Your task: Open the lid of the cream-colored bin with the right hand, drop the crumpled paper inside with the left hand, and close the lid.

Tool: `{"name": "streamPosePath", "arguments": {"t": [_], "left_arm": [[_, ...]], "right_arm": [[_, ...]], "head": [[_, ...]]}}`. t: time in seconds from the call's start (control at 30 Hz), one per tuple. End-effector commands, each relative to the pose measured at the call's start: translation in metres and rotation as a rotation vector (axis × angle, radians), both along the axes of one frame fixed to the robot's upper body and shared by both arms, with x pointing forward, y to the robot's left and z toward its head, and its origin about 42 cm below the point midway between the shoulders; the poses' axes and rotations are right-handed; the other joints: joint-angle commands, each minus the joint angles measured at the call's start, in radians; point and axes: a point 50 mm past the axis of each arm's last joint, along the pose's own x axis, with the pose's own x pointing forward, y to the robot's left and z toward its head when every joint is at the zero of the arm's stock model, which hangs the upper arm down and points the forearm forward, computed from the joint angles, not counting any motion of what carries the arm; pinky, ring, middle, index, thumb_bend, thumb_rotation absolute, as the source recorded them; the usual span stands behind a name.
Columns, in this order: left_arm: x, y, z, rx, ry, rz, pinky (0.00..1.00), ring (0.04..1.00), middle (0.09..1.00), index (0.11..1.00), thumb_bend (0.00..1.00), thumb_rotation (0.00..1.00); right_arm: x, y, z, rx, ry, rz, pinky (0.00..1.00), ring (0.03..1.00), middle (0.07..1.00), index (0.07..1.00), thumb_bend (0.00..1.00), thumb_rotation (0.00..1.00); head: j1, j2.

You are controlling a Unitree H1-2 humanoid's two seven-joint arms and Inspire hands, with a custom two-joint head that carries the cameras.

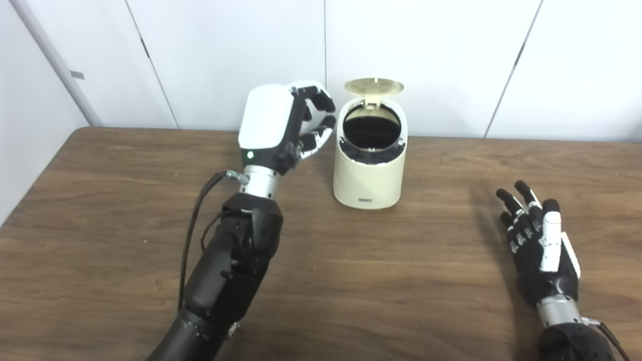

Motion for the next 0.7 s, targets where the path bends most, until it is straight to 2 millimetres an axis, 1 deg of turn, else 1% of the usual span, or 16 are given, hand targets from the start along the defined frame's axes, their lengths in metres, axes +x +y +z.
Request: {"name": "streamPosePath", "arguments": {"t": [0.0, 0.17, 0.27, 0.4, 0.53, 0.63, 0.67], "left_arm": [[-0.003, 0.008, 0.016, -0.04, -0.063, -0.013, 0.29, 0.4, 0.516, 0.514, 0.47, 0.0], [-0.009, 0.023, 0.014, -0.182, 0.004, 0.019, 0.3, 0.382, 0.466, 0.524, 0.47, 0.0], [-0.012, 0.03, 0.012, -0.258, 0.037, 0.035, 0.3, 0.402, 0.479, 0.511, 0.47, 0.0], [-0.013, 0.041, 0.007, -0.413, 0.094, 0.055, 0.33, 0.44, 0.511, 0.473, 0.48, 0.0], [-0.016, 0.049, 0.0, -0.514, 0.156, 0.051, 0.35, 0.449, 0.503, 0.501, 0.48, 0.0], [-0.02, 0.059, -0.009, -0.546, 0.201, 0.059, 0.48, 0.455, 0.48, 0.527, 0.5, 0.0], [-0.022, 0.062, -0.012, -0.56, 0.215, 0.059, 0.48, 0.452, 0.482, 0.528, 0.5, 0.0]], "right_arm": [[-0.001, -0.002, -0.007, 0.008, 0.047, -0.001, 1.0, 0.984, 0.858, 0.935, 0.42, 1.0], [0.0, -0.003, -0.005, 0.008, 0.038, 0.007, 1.0, 0.981, 0.872, 0.937, 0.42, 1.0], [0.0, -0.002, -0.003, 0.007, 0.028, 0.008, 1.0, 0.975, 0.875, 0.94, 0.42, 1.0], [0.0, -0.002, -0.001, 0.003, 0.008, 0.004, 1.0, 0.971, 0.886, 0.945, 0.43, 1.0], [-0.001, -0.001, 0.001, 0.006, -0.003, -0.001, 1.0, 0.985, 0.904, 0.941, 0.46, 1.0], [-0.001, -0.002, 0.003, 0.007, -0.017, 0.0, 1.0, 0.976, 0.913, 0.93, 0.47, 1.0], [-0.001, -0.002, 0.004, 0.005, -0.022, 0.003, 1.0, 0.973, 0.922, 0.929, 0.47, 1.0]], "head": [[0.0, 0.002], [0.001, 0.002], [0.001, 0.001], [-0.002, 0.003], [-0.007, 0.005], [-0.01, 0.005], [-0.008, 0.006]]}}
